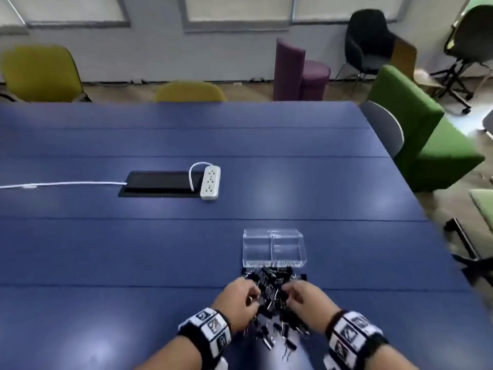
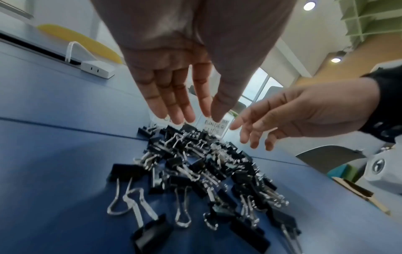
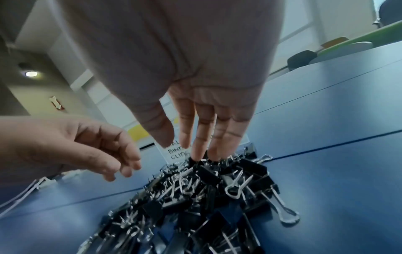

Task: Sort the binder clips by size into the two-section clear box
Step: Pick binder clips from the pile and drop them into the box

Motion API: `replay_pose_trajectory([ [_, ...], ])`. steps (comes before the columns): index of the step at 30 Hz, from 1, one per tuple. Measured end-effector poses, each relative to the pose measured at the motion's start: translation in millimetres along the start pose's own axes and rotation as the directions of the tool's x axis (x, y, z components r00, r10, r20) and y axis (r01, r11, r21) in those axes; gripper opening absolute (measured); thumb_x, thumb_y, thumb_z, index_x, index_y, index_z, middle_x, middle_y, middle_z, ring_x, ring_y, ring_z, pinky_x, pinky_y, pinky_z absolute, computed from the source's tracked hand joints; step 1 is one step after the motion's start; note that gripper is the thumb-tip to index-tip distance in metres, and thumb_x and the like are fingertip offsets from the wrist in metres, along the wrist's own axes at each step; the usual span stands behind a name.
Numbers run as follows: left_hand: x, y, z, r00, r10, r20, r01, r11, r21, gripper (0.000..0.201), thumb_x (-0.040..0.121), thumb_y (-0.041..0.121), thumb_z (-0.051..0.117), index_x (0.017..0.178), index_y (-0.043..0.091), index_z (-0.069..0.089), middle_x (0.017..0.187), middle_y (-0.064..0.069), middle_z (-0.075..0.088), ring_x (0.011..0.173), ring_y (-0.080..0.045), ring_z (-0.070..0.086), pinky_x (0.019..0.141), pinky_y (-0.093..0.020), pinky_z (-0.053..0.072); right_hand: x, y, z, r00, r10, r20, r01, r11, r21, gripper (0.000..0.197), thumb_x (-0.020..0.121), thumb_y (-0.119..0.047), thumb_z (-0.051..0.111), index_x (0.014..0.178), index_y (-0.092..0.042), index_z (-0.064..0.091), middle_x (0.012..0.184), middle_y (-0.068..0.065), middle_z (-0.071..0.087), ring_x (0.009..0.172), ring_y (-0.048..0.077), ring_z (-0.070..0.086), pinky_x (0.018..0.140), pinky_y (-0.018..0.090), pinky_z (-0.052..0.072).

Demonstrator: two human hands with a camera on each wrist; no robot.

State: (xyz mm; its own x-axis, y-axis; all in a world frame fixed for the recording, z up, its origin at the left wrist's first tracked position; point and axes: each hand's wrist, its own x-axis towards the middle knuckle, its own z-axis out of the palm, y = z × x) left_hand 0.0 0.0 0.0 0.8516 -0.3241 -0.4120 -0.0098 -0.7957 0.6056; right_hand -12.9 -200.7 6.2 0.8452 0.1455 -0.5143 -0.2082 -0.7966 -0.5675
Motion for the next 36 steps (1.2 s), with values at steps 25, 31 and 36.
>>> replay_pose_trajectory([
  [25,30.7,-31.8,34.7,0.988,-0.082,-0.129,0.093,0.992,0.084,0.005,0.088,0.015,0.057,0.092,0.013,0.058,0.102,-0.010,0.048,0.086,-0.027,0.056,0.081,-0.041,0.052,45.6,-21.6,47.6,0.988,-0.122,-0.096,0.098,0.971,-0.220,0.027,0.086,-0.016,0.055,0.113,-0.015,0.058,0.109,0.005,0.056,0.113,0.024,0.045,0.095,0.039,0.045],
  [31,25.4,-39.1,31.9,0.987,-0.122,-0.105,0.128,0.990,0.056,0.013,0.088,0.014,0.056,0.101,0.013,0.055,0.109,-0.009,0.052,0.093,-0.028,0.056,0.085,-0.043,0.050,55.3,-26.3,56.5,0.989,-0.113,-0.099,0.085,0.964,-0.251,0.031,0.089,-0.012,0.051,0.120,-0.011,0.056,0.119,0.009,0.051,0.114,0.028,0.048,0.092,0.041,0.047],
  [36,24.7,-39.5,30.8,0.982,-0.114,-0.147,0.122,0.992,0.044,0.024,0.087,0.018,0.059,0.110,0.016,0.053,0.113,-0.007,0.052,0.104,-0.025,0.053,0.090,-0.042,0.049,58.2,-23.6,54.8,0.987,-0.093,-0.128,0.076,0.988,-0.135,0.015,0.085,-0.011,0.056,0.100,-0.010,0.059,0.107,0.007,0.052,0.092,0.024,0.053,0.087,0.034,0.047],
])
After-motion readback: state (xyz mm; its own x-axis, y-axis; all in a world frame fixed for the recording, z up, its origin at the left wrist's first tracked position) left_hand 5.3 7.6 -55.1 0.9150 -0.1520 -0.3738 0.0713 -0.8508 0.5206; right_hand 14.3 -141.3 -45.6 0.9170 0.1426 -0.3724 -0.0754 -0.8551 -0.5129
